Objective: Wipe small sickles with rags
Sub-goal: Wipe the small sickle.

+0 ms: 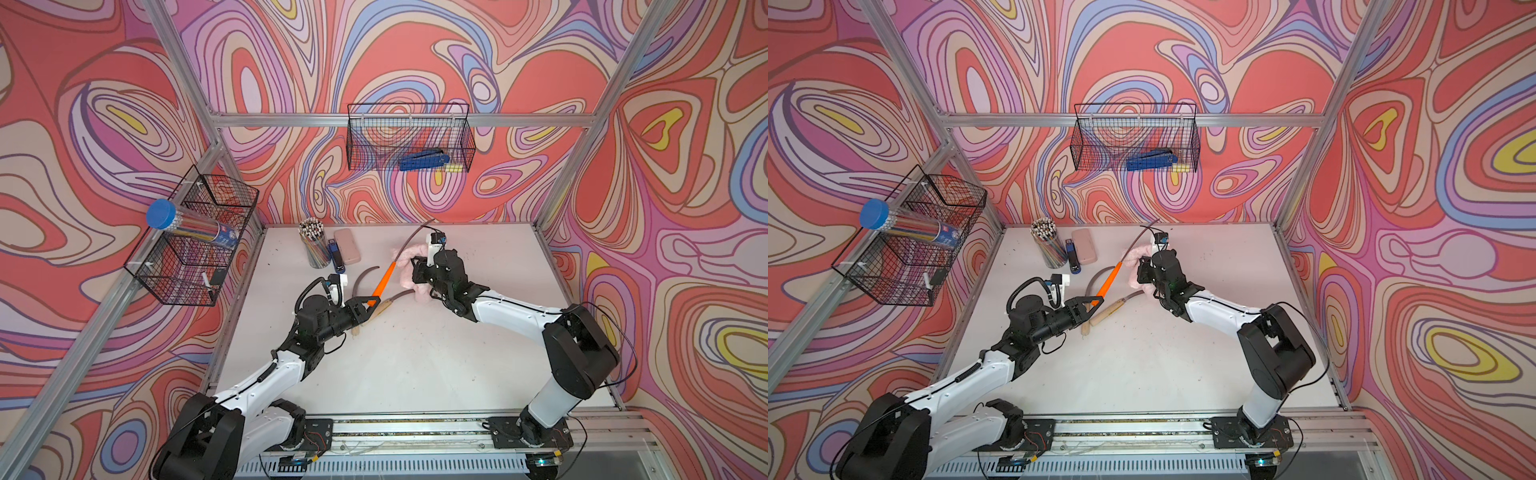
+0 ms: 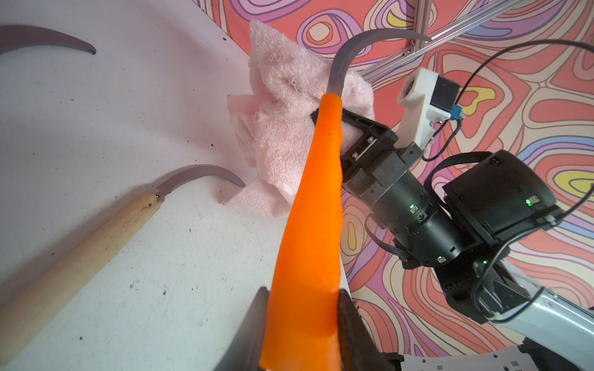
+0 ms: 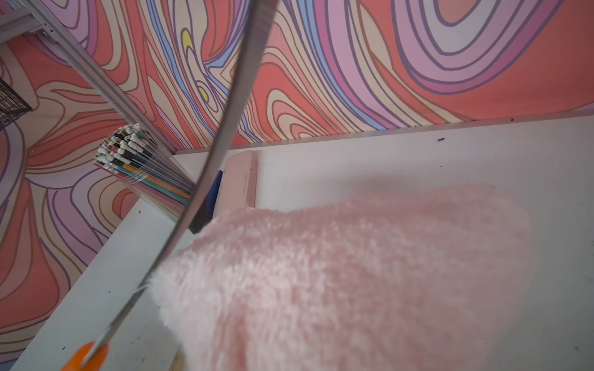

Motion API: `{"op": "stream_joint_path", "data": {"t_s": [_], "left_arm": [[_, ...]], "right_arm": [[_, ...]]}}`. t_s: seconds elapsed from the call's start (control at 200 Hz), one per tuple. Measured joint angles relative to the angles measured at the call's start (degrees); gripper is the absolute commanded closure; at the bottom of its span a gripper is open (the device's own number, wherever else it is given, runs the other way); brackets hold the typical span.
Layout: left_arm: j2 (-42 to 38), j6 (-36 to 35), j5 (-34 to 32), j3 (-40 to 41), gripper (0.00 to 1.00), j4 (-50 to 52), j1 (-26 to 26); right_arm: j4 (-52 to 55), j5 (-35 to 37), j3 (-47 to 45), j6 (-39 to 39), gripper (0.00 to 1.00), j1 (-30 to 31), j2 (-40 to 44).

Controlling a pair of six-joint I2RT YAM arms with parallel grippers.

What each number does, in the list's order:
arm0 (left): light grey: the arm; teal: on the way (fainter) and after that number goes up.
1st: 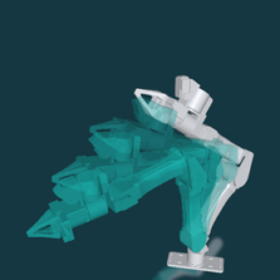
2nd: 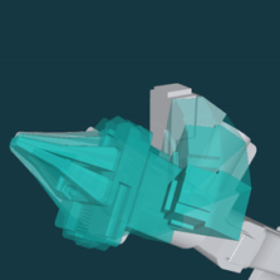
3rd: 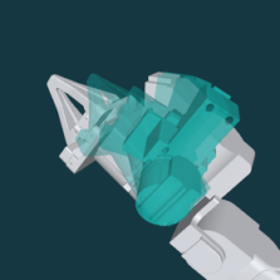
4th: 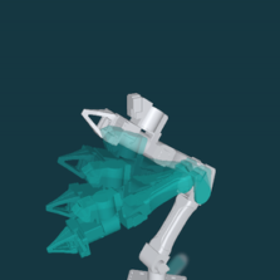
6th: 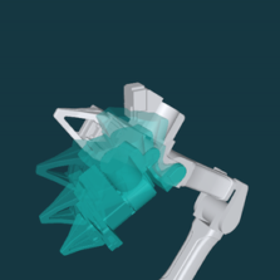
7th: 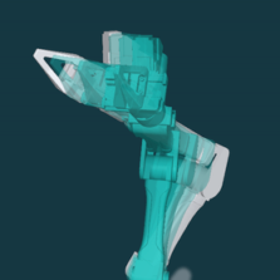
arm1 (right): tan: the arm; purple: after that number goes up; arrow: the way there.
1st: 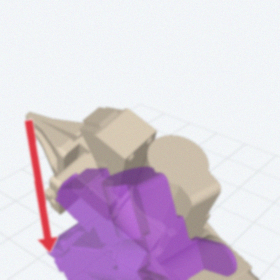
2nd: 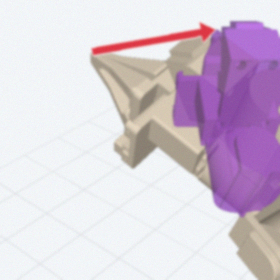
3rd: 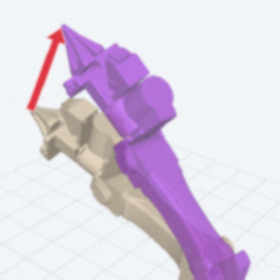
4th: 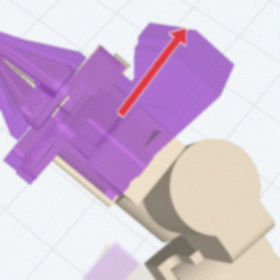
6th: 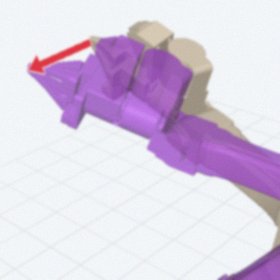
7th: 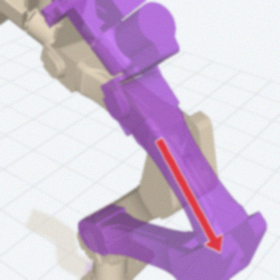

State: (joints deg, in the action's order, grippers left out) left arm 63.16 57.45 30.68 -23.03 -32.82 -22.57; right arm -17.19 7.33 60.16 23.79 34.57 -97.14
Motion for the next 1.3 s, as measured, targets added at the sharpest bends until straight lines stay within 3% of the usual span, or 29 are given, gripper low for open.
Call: {"op": "stream_joint_path", "data": {"t_s": [0.486, 1.302], "left_arm": [[0.50, 0.22, -0.09, 0.00, 1.00, 0.00, 0.00], [0.63, 0.17, 0.44, -0.02, 1.00, -3.50, -0.13]], "right_arm": [[-0.37, -3.93, 0.00, 0.55, 1.00, 3.72, -1.49], [16.61, -5.57, 21.73, -1.51, 1.00, -9.03, -3.56]]}}
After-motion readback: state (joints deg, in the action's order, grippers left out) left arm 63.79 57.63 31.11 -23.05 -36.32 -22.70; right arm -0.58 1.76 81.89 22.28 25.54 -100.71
